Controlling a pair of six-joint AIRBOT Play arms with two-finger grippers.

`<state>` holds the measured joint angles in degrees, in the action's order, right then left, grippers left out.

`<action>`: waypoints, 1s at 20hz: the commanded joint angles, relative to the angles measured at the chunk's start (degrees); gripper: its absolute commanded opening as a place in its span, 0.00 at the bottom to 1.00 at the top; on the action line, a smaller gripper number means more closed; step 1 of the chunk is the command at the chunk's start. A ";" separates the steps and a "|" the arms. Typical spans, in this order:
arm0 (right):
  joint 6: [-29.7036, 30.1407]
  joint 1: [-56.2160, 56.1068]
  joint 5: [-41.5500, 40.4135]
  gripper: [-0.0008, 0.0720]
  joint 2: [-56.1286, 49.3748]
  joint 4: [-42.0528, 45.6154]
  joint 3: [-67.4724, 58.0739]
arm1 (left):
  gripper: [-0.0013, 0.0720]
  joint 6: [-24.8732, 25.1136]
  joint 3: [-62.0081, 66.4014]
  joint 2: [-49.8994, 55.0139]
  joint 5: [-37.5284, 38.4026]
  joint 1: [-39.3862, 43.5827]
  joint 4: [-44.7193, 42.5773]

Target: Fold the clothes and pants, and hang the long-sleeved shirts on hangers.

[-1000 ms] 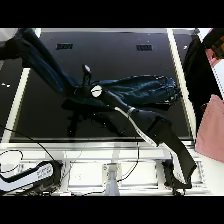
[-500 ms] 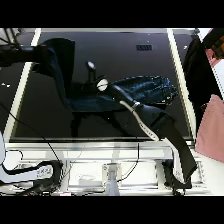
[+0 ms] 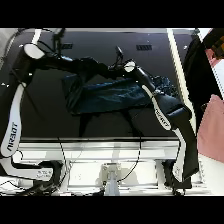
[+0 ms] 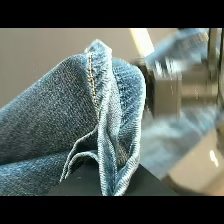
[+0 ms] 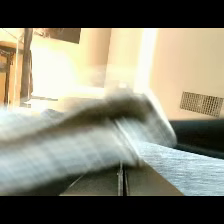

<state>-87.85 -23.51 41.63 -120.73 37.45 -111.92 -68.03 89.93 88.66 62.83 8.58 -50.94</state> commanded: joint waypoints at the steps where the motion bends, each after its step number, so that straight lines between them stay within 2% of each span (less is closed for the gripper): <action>1: 0.17 3.28 1.51 0.08 1.27 3.41 -0.04 | 0.07 -0.13 -0.07 2.73 1.75 5.38 0.00; 5: 0.15 7.80 5.25 0.08 2.99 6.84 -0.07 | 0.07 -4.02 -0.04 7.10 4.83 9.81 0.04; 8: 0.15 11.28 8.87 0.08 4.11 9.73 -0.04 | 0.07 -4.00 -0.07 9.81 9.55 12.79 0.02; 11: 0.15 14.62 11.39 0.08 5.66 11.04 -0.04 | 0.07 -3.98 -0.07 11.65 10.29 15.45 0.02; 12: 0.15 15.45 11.91 0.08 6.25 11.04 -0.04 | 0.21 -3.96 -0.07 12.13 10.32 15.93 0.02; 13: 0.17 16.13 12.48 0.08 6.91 11.04 -0.04 | 0.51 -3.98 -0.07 12.44 10.32 16.09 0.04; 14: 0.22 16.65 13.07 0.08 7.58 11.04 -0.04 | 0.92 -3.96 -0.04 12.68 10.29 16.06 0.02; 15: 0.24 16.98 13.44 0.08 8.20 11.13 -0.04 | 0.97 -3.96 -0.04 12.66 10.32 16.00 0.04; 18: 0.46 17.77 14.16 0.08 10.25 12.70 -0.07 | 0.97 -3.87 0.02 11.74 10.38 14.71 0.02; 20: 0.46 18.75 15.28 0.08 12.24 15.78 -0.07 | 0.97 -1.84 0.13 9.75 10.34 12.07 -0.04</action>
<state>-87.46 -6.04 55.33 -110.72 49.98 -111.92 -71.53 89.93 99.90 73.12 22.68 -50.89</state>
